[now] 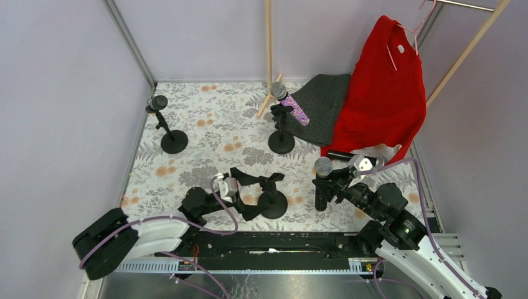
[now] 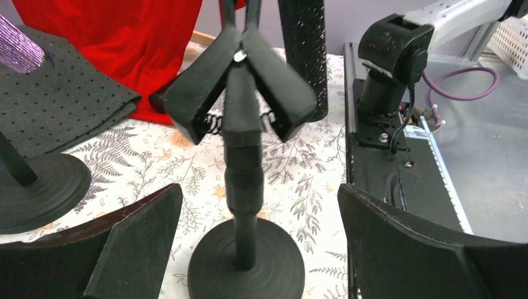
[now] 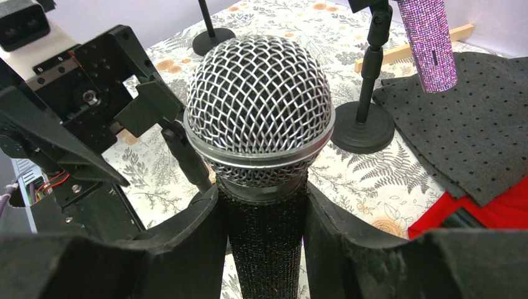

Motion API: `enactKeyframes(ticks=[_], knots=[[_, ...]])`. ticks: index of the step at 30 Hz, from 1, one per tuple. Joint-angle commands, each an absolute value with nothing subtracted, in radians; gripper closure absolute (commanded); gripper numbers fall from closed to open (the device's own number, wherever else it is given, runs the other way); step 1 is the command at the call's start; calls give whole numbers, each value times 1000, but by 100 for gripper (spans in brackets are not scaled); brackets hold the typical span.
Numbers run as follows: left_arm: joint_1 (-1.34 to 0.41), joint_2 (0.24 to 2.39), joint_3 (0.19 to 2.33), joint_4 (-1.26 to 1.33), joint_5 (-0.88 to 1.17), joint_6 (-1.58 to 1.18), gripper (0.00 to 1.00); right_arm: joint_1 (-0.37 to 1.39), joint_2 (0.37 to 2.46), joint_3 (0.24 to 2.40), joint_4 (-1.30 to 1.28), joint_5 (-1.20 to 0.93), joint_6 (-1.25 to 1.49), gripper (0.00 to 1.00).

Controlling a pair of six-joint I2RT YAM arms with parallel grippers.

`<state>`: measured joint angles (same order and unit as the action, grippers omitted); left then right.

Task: Attach the microphones to the stand

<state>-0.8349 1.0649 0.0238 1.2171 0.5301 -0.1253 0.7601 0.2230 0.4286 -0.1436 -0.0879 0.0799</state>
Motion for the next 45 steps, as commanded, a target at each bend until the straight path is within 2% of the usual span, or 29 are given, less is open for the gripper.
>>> enactKeyframes(ticks=[1,6,10,14,17,21,26,29,45], knots=[[-855,893,13,1061,317,-158,1,765,237,467,-48,-73,63,100],[-854,719,3,980,207,-187,1,764,251,469,-44,-80,64,100],[-854,671,3,952,199,-197,1,764,252,466,-37,-77,64,100],[-854,688,43,887,268,-178,1,764,257,468,-36,-77,63,100],[-854,721,53,927,362,-144,1,764,265,473,-23,-77,61,100],[-854,757,76,964,388,-124,1,764,297,498,-10,-120,38,100],[-854,798,104,1002,389,-104,1,764,347,534,33,-228,-10,89],[-854,809,121,1005,394,-95,1,764,370,541,84,-242,-39,100],[-854,838,189,956,461,-60,1,765,564,617,261,-443,-273,100]])
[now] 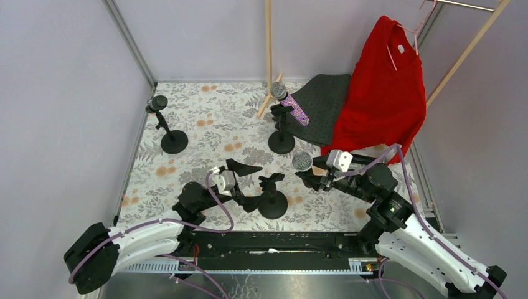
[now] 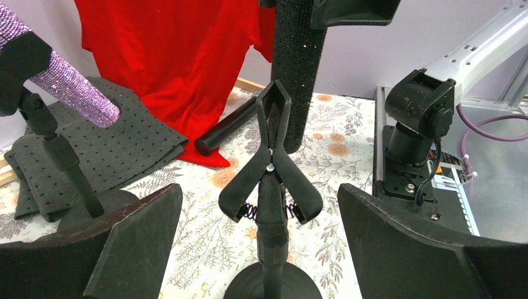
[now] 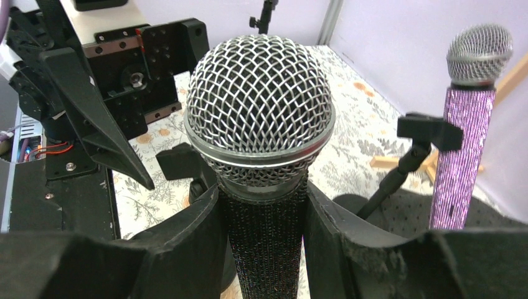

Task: Attach the microphones to the stand

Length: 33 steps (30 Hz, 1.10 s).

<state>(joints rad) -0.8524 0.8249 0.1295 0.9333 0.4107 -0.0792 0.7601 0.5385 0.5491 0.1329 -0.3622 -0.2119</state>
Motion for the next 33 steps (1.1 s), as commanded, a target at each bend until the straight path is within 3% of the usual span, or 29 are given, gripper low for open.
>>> enactKeyframes(ticks=[1,8,27,33], knots=[[-854,841,190,956,465,-60,1,764,575,620,268,-453,-280,100],[-854,848,202,925,477,-56,4,764,657,690,222,-561,-361,100],[-854,885,227,883,495,-58,41,764,745,754,201,-714,-381,100],[-854,876,222,882,467,-75,72,765,774,771,187,-747,-390,100]])
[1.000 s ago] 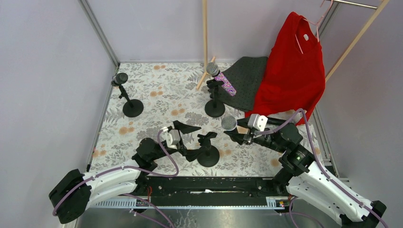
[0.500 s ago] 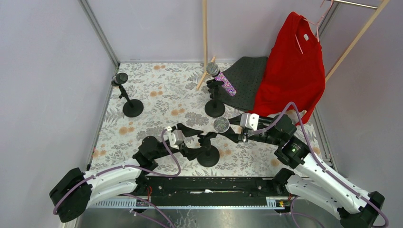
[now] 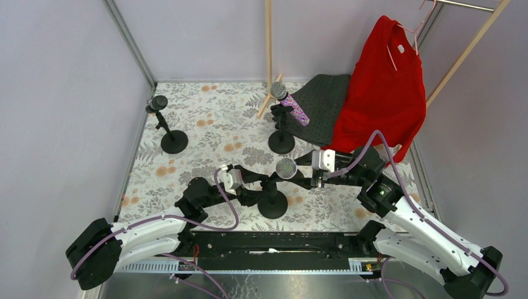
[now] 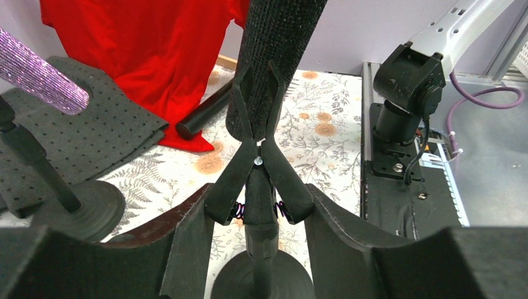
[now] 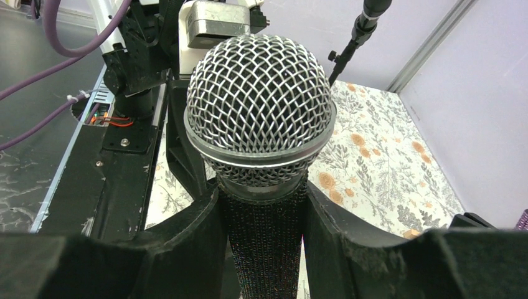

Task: Attach the microphones to the stand

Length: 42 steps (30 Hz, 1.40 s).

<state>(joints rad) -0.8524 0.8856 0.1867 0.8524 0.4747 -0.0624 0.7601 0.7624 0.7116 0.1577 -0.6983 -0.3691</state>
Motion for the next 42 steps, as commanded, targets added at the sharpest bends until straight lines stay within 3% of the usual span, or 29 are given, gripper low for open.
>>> enactKeyframes(ticks=[1,4,7,9,14,18,21,33,38,42], knots=[[-853,874,221,884,458,-80,75,764,778,772,187,-749,-390,100],[-854,872,214,896,458,-82,83,765,786,776,186,-754,-392,100],[-854,876,206,918,479,-78,83,764,789,779,186,-759,-394,100],[-854,882,211,914,494,-77,73,764,794,785,178,-761,-399,100],[-854,872,213,900,476,-80,30,764,801,795,157,-762,-419,100],[-853,844,209,885,447,-71,16,764,800,792,158,-762,-423,100],[-854,835,207,880,441,-67,14,765,808,793,168,-762,-416,100],[-854,874,224,897,462,-84,43,764,855,861,86,-697,-336,100],[-854,884,225,899,473,-84,76,764,848,860,68,-706,-337,100],[-854,888,213,921,472,-90,95,765,854,862,55,-711,-346,100]])
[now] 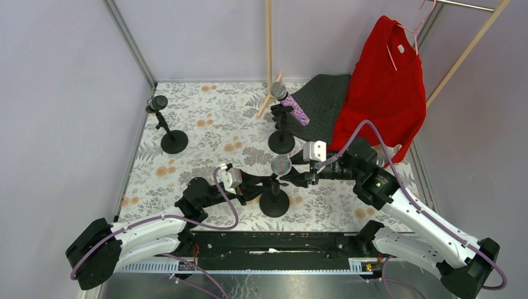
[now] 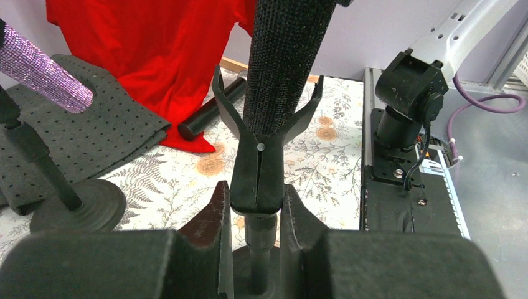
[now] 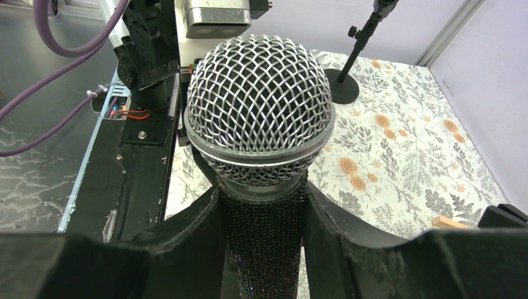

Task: Attach the microphones to the stand

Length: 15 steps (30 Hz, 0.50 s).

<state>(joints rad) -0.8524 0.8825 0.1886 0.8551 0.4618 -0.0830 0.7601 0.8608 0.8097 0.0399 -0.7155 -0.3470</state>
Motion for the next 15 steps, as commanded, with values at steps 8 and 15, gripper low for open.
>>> enactKeyframes(ticks=[8,15], knots=[[-853,891,196,954,474,-104,100,764,903,873,55,-719,-359,100],[-854,887,195,958,476,-102,100,764,962,885,72,-732,-347,100]])
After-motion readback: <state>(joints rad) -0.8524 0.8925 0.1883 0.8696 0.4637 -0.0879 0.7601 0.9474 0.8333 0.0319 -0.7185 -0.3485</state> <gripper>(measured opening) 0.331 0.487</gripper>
